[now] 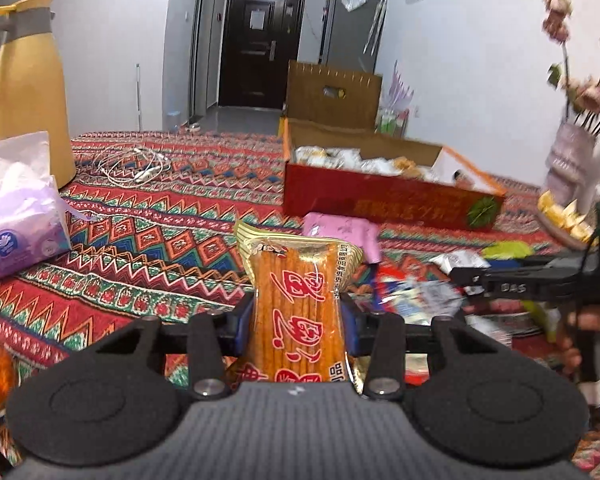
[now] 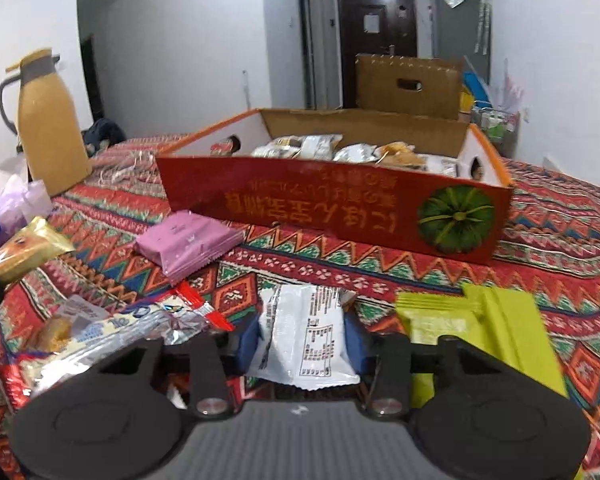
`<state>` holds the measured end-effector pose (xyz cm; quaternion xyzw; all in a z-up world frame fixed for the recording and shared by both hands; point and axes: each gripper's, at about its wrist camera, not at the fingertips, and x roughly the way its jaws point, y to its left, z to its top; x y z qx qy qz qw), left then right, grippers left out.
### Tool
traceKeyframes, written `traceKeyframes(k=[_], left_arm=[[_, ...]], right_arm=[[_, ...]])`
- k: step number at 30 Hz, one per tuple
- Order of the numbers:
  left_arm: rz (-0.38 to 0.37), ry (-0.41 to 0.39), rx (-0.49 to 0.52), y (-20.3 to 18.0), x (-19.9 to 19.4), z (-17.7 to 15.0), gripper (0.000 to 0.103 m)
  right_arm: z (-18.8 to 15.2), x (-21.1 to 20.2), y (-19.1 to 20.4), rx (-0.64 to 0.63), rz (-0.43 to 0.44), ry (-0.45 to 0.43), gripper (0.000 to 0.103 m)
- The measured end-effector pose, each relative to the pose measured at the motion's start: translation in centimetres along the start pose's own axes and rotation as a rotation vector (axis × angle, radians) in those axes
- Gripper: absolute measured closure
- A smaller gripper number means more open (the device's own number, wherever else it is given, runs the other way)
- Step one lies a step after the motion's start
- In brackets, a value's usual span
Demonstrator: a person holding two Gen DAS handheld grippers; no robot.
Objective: Organize snacks
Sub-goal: 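Grasp an orange stick-snack bag with the left tool while the right tool grasps a white packet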
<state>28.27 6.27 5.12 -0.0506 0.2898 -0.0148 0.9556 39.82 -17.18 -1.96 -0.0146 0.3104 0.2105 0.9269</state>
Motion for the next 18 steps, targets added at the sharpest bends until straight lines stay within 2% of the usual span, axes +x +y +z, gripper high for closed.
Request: traceKeyframes(k=[5,9,13,18], left_arm=[[-0.065,-0.023,0.015,-2.2,-3.5,-0.8,0.06],[-0.119,-0.019,0.053,-4.6,-5.4,-2.2,0.06],[-0.168,-0.01,0.069,-6.7,-6.7,-3.5,0.06],[-0.211,-0.014,0.102,-8.7,-7.9,-4.3,0.059]], right_arm=[[-1.6,-5.5,0.4,0.022,-0.034,-0.074,0.062],[-4.3,-11.2,1.6,0.03,-0.043,-0.119,0.061],[-7.7,-16.0,2.2,0.073,-0.033,-0.118,0.061],[-11.6,-19.4,2.2,0.12,-0.073,-0.089,0.061]])
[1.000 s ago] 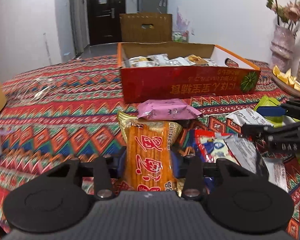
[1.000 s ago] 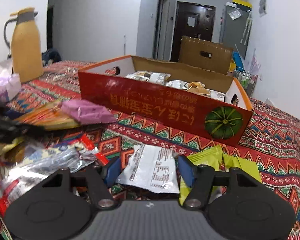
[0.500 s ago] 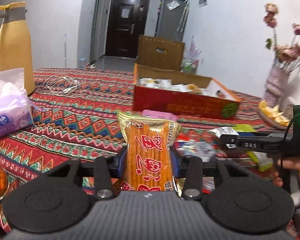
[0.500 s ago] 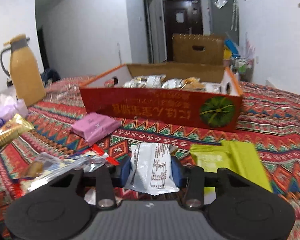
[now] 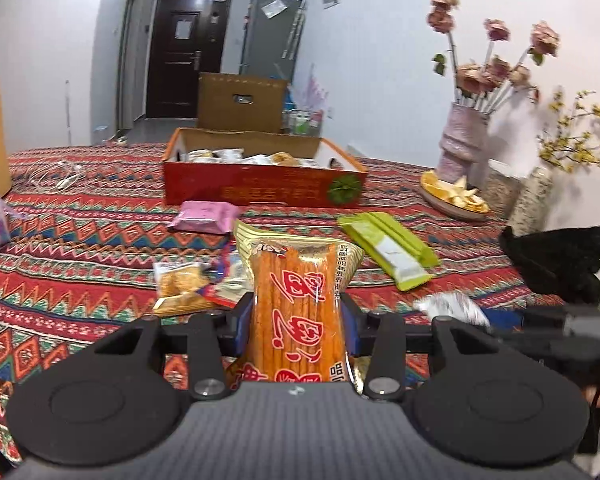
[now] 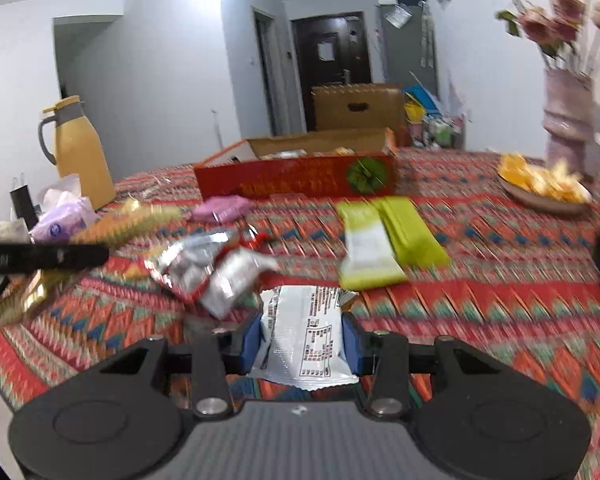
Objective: Organize snacks
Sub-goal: 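Carry both packets into the box and open both tools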
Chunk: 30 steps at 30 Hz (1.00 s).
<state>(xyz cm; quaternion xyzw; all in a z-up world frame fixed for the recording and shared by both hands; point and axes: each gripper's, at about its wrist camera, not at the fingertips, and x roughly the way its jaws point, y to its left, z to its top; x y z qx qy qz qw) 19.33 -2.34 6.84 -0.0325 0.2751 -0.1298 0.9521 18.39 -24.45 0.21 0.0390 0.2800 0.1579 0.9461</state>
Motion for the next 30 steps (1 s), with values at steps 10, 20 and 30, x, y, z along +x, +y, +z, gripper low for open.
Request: traceKeyframes(k=[10,20,30], left_arm=[[-0.032,0.01,0.01,-1.6,0.4,0.6,0.059],[-0.041,-0.071,-0.01,2.0,6.3,11.2,0.059],[0.052,-0.066,-0.109,7.8,20.4,21.4,0.059]], right_arm=[[-1.7,-1.5,-1.9,0.052,-0.036,-0.002,0.061],[9.4,2.1,-3.7,-0.07,0.039,-0.123,0.061],[22.1,20.1,-2.8,-0.11,0.116,-0.003,0.061]])
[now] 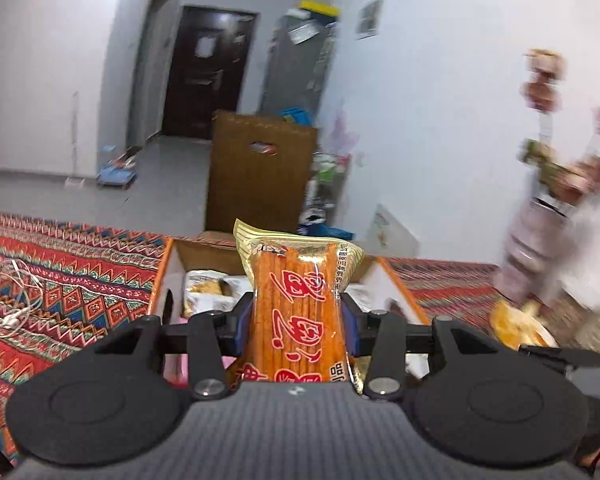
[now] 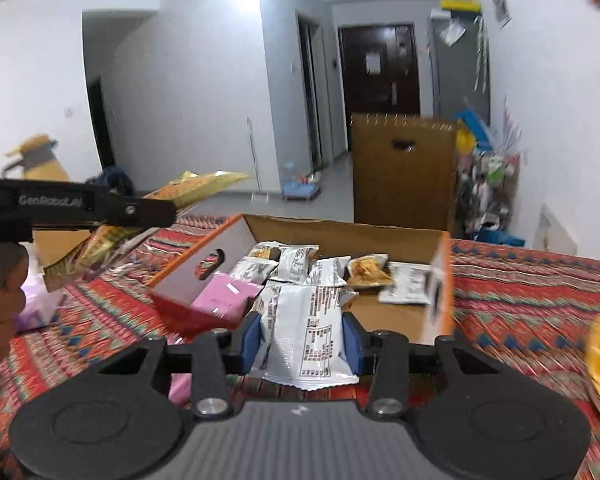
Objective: Organize snacks
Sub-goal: 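Carry both packets into the box and open both tools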
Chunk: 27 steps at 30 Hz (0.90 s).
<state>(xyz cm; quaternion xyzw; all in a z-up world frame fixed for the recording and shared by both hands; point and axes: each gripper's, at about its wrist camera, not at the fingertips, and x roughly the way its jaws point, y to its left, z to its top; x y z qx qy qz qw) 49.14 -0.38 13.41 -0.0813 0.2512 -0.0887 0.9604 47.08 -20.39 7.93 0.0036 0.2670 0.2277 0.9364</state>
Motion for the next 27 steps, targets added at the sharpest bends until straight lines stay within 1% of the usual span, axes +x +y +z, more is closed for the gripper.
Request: traceKeyframes(k=[3,7,10,11,12,13,14,16,17,18,20,23,26,27], left_arm=[[0.049,0.039,-0.057,1.7,5.0,0.4,0.059],[0.073,0.096,-0.103,3.2,10.1,0.0,0.059],[0.072,0.125,-0.109,3.7,12.3,-0.8,0.059],[0.069,0.132,-0.115,3.8,12.8,-1.0,0.059],[0.065,0.138,-0.119,3.9,13.3,-1.2,0.057],[0.064,0.143,-0.123,3.7,13.6,-1.5,0.055],[0.066,0.15,-0.12,3.6,13.9,-1.8,0.053],[0.06,0.162,-0.096,3.5,14.1,-2.3,0.048],[0.055,0.165,-0.097,3.6,14.0,-2.5,0.038],[0.047,0.167,-0.102,3.7,13.9,-2.6,0.034],[0.038,0.167,-0.104,3.9,13.4,-2.5,0.034],[0.034,0.154,-0.079,3.6,12.1,-1.9,0.034],[0.03,0.129,-0.037,3.1,10.3,-1.0,0.033],[0.031,0.119,-0.031,2.9,9.7,-0.6,0.03]], right_arm=[[2.0,5.6,-0.2,0.01,-0.013,0.059,0.061],[3.1,11.8,-0.2,0.015,-0.062,0.133,0.061],[2.9,14.9,-0.3,0.022,-0.094,0.172,0.06],[2.6,15.6,-0.3,0.028,-0.1,0.184,0.058],[2.3,16.1,-0.4,0.036,-0.101,0.196,0.056],[2.0,16.6,-0.4,0.045,-0.099,0.206,0.056],[1.9,16.9,-0.5,0.049,-0.095,0.21,0.056],[1.5,17.3,-0.4,0.051,-0.083,0.218,0.049],[1.4,17.2,-0.5,0.054,-0.077,0.215,0.044],[1.4,17.2,-0.6,0.058,-0.072,0.21,0.042],[1.5,16.6,-0.7,0.064,-0.087,0.192,0.041],[2.0,15.0,-1.1,0.058,-0.109,0.161,0.03],[2.9,12.9,-1.1,0.04,-0.122,0.14,0.029],[3.2,11.9,-1.2,0.035,-0.13,0.128,0.029]])
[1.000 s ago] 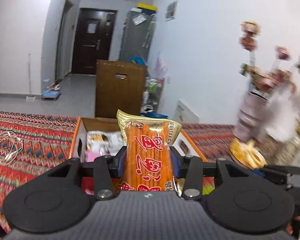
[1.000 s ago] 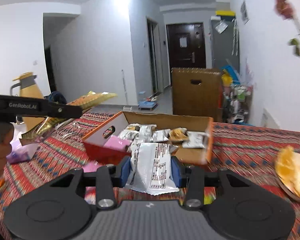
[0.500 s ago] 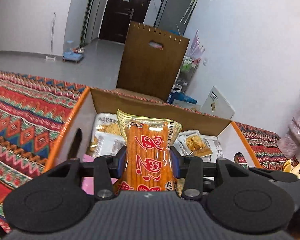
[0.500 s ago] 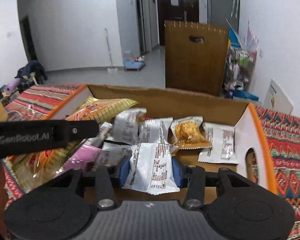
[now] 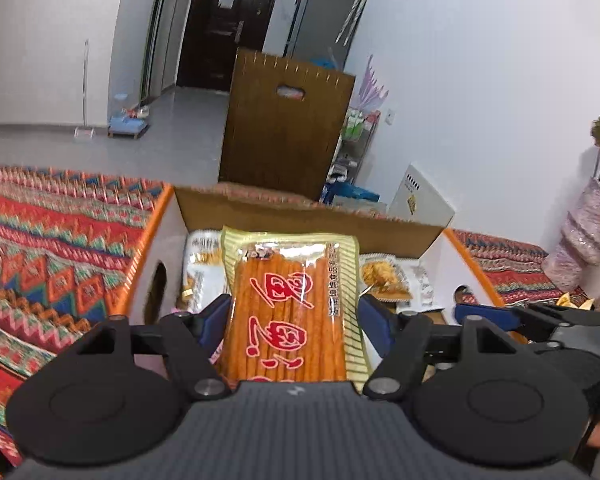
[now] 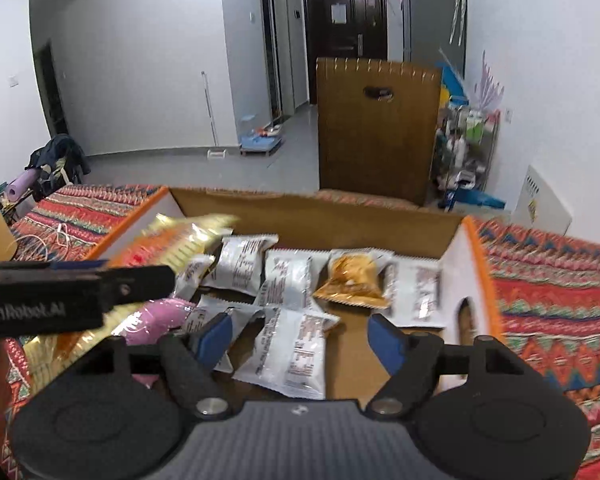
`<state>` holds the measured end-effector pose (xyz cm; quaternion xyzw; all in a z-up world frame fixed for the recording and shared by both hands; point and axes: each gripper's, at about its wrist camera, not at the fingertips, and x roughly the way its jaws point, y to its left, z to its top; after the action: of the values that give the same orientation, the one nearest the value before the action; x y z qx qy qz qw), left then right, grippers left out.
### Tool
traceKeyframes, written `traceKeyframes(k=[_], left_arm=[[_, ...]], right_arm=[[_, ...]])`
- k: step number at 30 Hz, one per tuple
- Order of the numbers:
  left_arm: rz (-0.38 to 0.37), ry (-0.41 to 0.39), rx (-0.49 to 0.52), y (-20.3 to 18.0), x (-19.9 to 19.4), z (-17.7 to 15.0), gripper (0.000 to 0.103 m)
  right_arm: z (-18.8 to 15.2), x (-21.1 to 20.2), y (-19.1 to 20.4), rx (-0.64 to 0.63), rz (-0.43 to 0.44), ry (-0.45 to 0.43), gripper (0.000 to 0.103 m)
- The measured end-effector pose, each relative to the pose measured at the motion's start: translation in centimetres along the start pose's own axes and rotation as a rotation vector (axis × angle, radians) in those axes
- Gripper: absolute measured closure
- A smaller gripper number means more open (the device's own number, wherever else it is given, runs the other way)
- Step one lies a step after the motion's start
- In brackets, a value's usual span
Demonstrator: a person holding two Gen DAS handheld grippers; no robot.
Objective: Organize snacks
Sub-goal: 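Carry both packets into the box and open both tools, then withdraw both tools from the box back toward the snack pile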
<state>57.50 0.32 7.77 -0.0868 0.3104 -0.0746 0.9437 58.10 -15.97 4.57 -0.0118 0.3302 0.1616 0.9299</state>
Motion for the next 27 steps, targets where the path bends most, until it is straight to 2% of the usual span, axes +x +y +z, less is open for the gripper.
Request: traceKeyframes(k=[4,5,6,7,8,10,14,19,21,24,27], left_arm=[[0.025,-0.032,0.027,-0.5,-2.5,1.1,0.021],[0.035,-0.038,0.052,-0.7,-2.8,1.3,0.009],[0.038,-0.039,0.083,-0.9,-2.9,1.6,0.002],[0.047,-0.045,0.114,-1.0,-2.9,1.8,0.002],[0.091,-0.057,0.138,-1.1,-3.1,1.8,0.002],[0.161,-0.062,0.135,-1.2,-4.1,1.6,0.002],[0.068,-0.062,0.077,-1.6,-8.8,1.0,0.002],[0.018,-0.144,0.131,-3.4,-17.4,-1.7,0.001],[-0.018,-0.176,0.149,-4.1,-20.9,-3.5,0.0],[-0.054,-0.204,0.188,-4.8,-25.8,-6.8,0.0],[-0.044,-0.233,0.227,-5.1,-29.9,-11.3,0.0]], right_arm=[[0.3,-4.2,-0.7,0.01,-0.015,-0.045,0.028],[0.2,-5.4,-0.8,0.011,-0.017,-0.057,0.028],[0.1,-6.5,-0.9,0.012,-0.017,-0.066,0.028],[-0.1,-7.7,-0.9,0.009,-0.015,-0.075,0.028],[-0.4,-8.8,-0.8,0.006,-0.015,-0.085,0.028],[-1.3,-11.3,-0.7,-0.005,-0.016,-0.101,0.027],[-3.2,-15.6,-0.5,-0.037,-0.031,-0.132,0.025],[-6.2,-20.9,0.0,-0.059,-0.04,-0.174,0.023],[-7.6,-23.0,0.2,-0.059,-0.037,-0.197,0.018],[-10.6,-26.5,0.5,-0.048,-0.029,-0.232,0.016],[-14.2,-29.7,1.2,-0.041,-0.01,-0.265,0.013]])
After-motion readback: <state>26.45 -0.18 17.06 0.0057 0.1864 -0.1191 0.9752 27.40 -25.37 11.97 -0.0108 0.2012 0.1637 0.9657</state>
